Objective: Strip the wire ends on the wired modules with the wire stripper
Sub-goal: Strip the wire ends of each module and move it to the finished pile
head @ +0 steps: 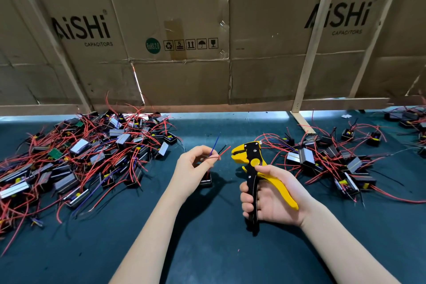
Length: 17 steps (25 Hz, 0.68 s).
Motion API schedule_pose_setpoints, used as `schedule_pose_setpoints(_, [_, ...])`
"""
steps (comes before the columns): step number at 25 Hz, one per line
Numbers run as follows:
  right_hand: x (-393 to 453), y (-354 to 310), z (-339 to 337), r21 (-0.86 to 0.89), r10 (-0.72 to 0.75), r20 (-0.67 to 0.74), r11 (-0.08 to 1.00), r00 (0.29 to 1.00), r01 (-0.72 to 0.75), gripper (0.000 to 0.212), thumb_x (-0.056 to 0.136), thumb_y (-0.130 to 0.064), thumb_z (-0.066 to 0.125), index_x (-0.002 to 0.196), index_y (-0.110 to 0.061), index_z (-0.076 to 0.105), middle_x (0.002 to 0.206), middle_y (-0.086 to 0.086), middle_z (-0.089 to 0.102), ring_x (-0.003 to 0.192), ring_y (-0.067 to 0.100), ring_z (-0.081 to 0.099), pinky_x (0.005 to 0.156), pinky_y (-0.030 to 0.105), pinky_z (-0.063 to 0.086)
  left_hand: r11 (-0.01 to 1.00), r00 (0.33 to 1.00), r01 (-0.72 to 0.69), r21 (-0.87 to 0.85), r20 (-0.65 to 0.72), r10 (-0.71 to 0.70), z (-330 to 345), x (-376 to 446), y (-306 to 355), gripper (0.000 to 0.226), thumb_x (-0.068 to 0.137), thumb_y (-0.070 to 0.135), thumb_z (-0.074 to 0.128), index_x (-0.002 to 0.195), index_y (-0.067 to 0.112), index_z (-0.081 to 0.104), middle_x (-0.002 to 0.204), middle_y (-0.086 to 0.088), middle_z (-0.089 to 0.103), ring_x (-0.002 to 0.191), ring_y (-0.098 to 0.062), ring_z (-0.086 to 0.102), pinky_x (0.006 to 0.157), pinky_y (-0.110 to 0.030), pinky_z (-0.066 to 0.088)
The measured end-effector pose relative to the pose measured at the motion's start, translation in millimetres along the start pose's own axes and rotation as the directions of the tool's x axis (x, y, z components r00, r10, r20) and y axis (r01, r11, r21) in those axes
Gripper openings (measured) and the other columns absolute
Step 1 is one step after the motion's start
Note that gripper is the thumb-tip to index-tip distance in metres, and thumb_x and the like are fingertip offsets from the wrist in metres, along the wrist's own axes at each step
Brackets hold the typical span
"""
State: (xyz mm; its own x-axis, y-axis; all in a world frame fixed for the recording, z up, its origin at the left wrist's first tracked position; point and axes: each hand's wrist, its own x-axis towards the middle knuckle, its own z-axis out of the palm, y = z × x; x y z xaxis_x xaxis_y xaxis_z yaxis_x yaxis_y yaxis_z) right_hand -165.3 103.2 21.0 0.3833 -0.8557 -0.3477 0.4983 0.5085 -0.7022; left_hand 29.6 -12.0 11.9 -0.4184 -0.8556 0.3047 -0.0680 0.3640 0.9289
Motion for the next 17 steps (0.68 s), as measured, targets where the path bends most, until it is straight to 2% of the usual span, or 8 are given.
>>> schedule_pose_setpoints(2, [-0.7, 0.8, -1.3, -0.033, -0.012, 0.053, 0.999, 0.999, 0.013, 0.040, 0.082, -0.041, 0.057, 0.086, -0.002, 0.056, 0.079, 0.015, 0.051, 0.069, 0.031, 0.052, 0.076, 0.043, 0.050, 1.000, 1.000, 0.013, -0.013, 0.012, -0.013, 0.3, -0.6, 0.4, 0.021, 0.094, 0.012, 0.062, 0.079, 0.025, 0.068, 0.076, 0.006, 0.068, 0.065, -0.009, 0.052, 0.067, -0.021, 0.046])
schedule_pose_setpoints(5, [-0.6, 1.8, -1.9, -0.041, -0.028, 0.108, 0.999, 0.994, 0.033, 0.037, 0.083, -0.039, 0.057, 0.088, -0.002, 0.055, 0.079, 0.016, 0.051, 0.070, 0.031, 0.051, 0.077, 0.043, 0.049, 1.000, 1.000, 0.011, 0.015, -0.010, -0.011, 0.0, 0.1, -0.8, 0.022, 0.094, 0.011, 0.061, 0.076, 0.021, 0.066, 0.071, 0.005, 0.060, 0.061, -0.011, 0.042, 0.061, -0.024, 0.037])
schedule_pose_setpoints(9, [0.9, 4.5, -0.7, -0.039, -0.028, 0.174, 0.999, 0.984, 0.035, 0.036, 0.085, -0.038, 0.055, 0.089, -0.003, 0.053, 0.078, 0.016, 0.051, 0.070, 0.030, 0.051, 0.077, 0.042, 0.048, 0.999, 0.999, 0.026, 0.029, -0.020, -0.026, 1.7, 0.2, 0.4, 0.018, 0.092, 0.007, 0.063, 0.075, 0.010, 0.066, 0.063, 0.005, 0.054, 0.050, -0.001, 0.038, 0.053, -0.009, 0.032])
schedule_pose_setpoints(12, [1.5, 5.0, -0.7, -0.054, -0.021, 0.179, 0.998, 0.984, 0.031, 0.037, 0.087, -0.040, 0.048, 0.089, -0.003, 0.052, 0.078, 0.016, 0.051, 0.069, 0.030, 0.051, 0.076, 0.042, 0.048, 0.999, 0.999, 0.032, 0.037, -0.001, -0.032, 0.7, 0.3, -0.4, 0.016, 0.094, 0.007, 0.061, 0.078, 0.008, 0.065, 0.063, 0.008, 0.054, 0.050, 0.000, 0.038, 0.053, -0.009, 0.033])
schedule_pose_setpoints(15, [0.8, 4.1, -1.9, -0.049, -0.028, 0.186, 0.998, 0.982, 0.038, 0.038, 0.085, -0.040, 0.054, 0.088, -0.003, 0.053, 0.076, 0.015, 0.051, 0.067, 0.030, 0.051, 0.075, 0.042, 0.048, 0.999, 0.998, 0.045, 0.007, 0.040, -0.045, -1.8, 0.9, -2.5, 0.017, 0.097, 0.010, 0.057, 0.080, 0.013, 0.061, 0.066, 0.010, 0.057, 0.056, -0.010, 0.044, 0.059, -0.016, 0.040])
schedule_pose_setpoints(17, [0.3, 3.3, -2.6, -0.044, -0.028, 0.195, 0.998, 0.980, 0.037, 0.038, 0.083, -0.040, 0.057, 0.087, -0.002, 0.054, 0.076, 0.015, 0.051, 0.067, 0.030, 0.051, 0.075, 0.041, 0.048, 0.999, 0.997, 0.039, -0.002, 0.062, -0.039, -2.3, 1.4, -4.1, 0.018, 0.098, 0.009, 0.056, 0.081, 0.015, 0.060, 0.066, 0.008, 0.058, 0.056, -0.010, 0.046, 0.059, -0.016, 0.041])
